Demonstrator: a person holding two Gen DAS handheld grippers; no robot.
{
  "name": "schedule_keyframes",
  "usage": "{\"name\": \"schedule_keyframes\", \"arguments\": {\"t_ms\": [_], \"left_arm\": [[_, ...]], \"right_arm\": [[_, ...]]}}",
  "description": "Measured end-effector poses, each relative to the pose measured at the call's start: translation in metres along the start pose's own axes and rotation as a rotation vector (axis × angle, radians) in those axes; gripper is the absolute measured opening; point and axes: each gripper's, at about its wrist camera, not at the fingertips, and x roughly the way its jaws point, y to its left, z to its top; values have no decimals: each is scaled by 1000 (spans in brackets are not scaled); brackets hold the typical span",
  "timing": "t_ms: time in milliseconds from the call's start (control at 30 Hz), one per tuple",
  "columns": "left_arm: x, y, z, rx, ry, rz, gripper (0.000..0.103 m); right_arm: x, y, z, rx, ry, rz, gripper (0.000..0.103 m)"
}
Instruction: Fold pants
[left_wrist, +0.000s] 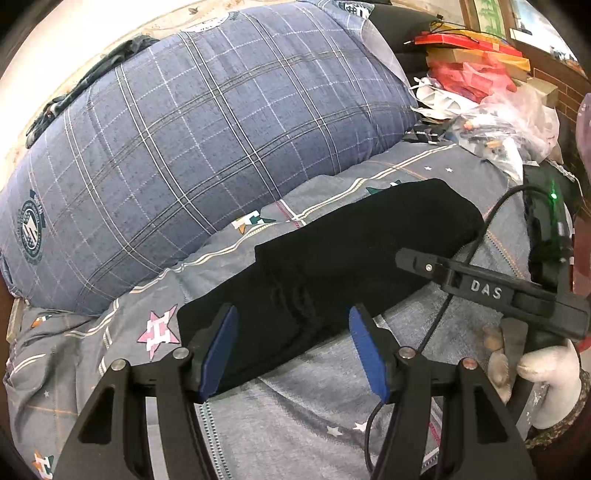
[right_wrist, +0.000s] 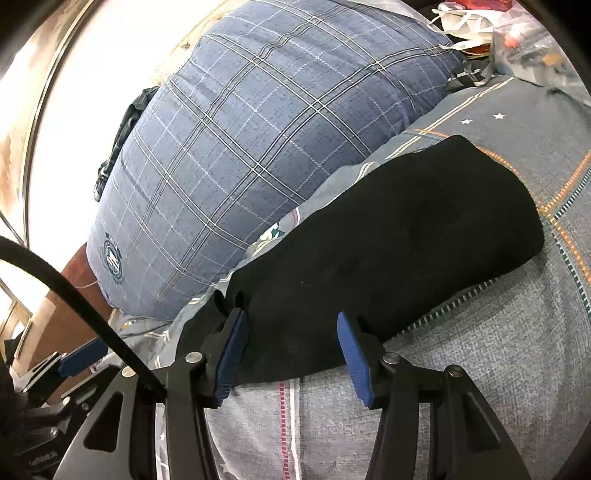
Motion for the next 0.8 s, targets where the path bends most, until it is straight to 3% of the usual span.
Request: {"name": "schedule_keyframes", "arguments": {"t_ms": [267,433,533,800], "left_arm": [[26,-3,21,-12,11,-86,62],[54,-15,56,14,21,-184,62],[81,-29,83,46,51,-240,62],[156,-81,142,86,168,-408,62]], "right_arm": [[-25,-15,-2,-2,-55,-53,55],[-56,-34,1,30,-177,-235,55],[-59,-43,3,55,-183,-303,58],[-44,-63,9,172,-141,-275,58]]}}
